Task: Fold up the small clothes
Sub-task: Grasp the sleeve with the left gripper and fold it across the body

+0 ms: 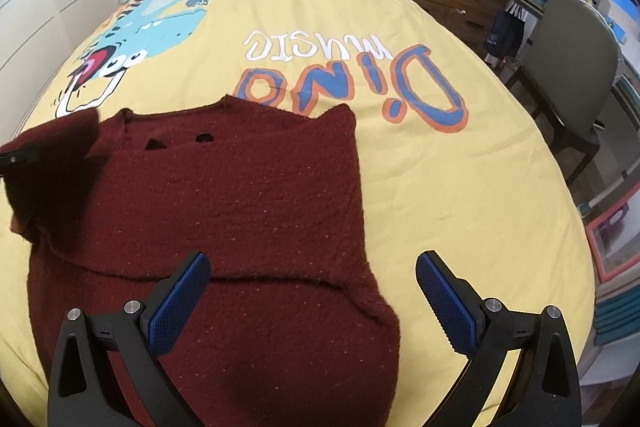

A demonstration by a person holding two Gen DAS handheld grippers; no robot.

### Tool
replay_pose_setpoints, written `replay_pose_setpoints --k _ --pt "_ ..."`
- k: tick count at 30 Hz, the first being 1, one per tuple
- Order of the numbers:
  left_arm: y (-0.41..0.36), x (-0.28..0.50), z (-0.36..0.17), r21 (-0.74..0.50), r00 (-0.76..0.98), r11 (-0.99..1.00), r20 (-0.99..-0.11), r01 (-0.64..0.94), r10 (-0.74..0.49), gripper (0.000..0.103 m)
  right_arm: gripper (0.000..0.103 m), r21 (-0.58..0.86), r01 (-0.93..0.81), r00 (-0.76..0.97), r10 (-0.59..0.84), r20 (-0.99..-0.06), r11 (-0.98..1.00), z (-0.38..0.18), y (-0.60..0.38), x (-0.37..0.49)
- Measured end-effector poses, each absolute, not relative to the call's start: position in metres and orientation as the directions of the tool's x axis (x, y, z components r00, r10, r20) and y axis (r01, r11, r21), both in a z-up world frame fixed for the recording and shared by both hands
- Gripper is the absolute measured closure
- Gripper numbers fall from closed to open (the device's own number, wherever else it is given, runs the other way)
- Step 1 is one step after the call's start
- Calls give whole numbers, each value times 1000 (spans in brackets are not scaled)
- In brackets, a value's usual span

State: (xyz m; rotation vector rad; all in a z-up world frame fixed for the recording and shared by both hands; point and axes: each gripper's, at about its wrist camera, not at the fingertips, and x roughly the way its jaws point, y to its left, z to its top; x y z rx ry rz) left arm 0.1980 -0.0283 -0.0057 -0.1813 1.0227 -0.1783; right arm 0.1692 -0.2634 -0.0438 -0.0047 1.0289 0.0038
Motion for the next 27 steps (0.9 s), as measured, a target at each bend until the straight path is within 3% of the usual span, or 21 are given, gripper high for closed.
replay_pose_setpoints --k 9,19,22,24,26,27 --pt "-86 203 -66 -137 413 984 -894 113 -172 93 1 19 20 458 8 -889 1000 -70 -276 169" --pt "-85 198 -109 -93 354 990 -927 110 -126 90 1 53 55 439 24 -898 997 -82 -286 159" --pt "-85 202 -111 -93 322 989 -939 113 -125 79 1 67 58 434 35 -900 996 -85 -285 157" --pt "-84 203 -109 -99 309 990 -942 105 -127 59 1 66 50 433 38 -901 997 -85 -283 155" --pt "-83 203 -107 -103 296 990 -947 94 -126 31 1 68 44 434 42 -900 997 -84 -282 153" --pt "-82 202 -106 -102 288 991 -949 92 -125 27 1 73 43 437 47 -898 996 -84 -282 152"
